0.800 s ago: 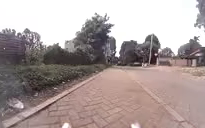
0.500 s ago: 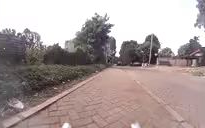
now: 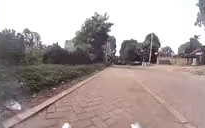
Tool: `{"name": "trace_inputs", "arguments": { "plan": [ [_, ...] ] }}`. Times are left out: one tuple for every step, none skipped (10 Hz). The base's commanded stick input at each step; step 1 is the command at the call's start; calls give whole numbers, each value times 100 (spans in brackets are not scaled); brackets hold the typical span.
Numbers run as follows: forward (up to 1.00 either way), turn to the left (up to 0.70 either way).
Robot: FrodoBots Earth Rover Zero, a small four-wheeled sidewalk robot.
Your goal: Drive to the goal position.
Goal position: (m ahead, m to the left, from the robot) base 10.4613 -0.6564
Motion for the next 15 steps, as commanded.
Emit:
{"name": "trace_inputs", "arguments": {
  "plan": [
    [70, 0],
    [70, 0],
    [70, 0],
    [70, 0],
    [70, 0],
    [70, 0],
    [70, 0],
    [70, 0],
    [70, 0],
    [70, 0],
    [70, -18],
    [70, -35],
    [70, -35],
    [70, 0],
    [70, 0]
  ]
}}
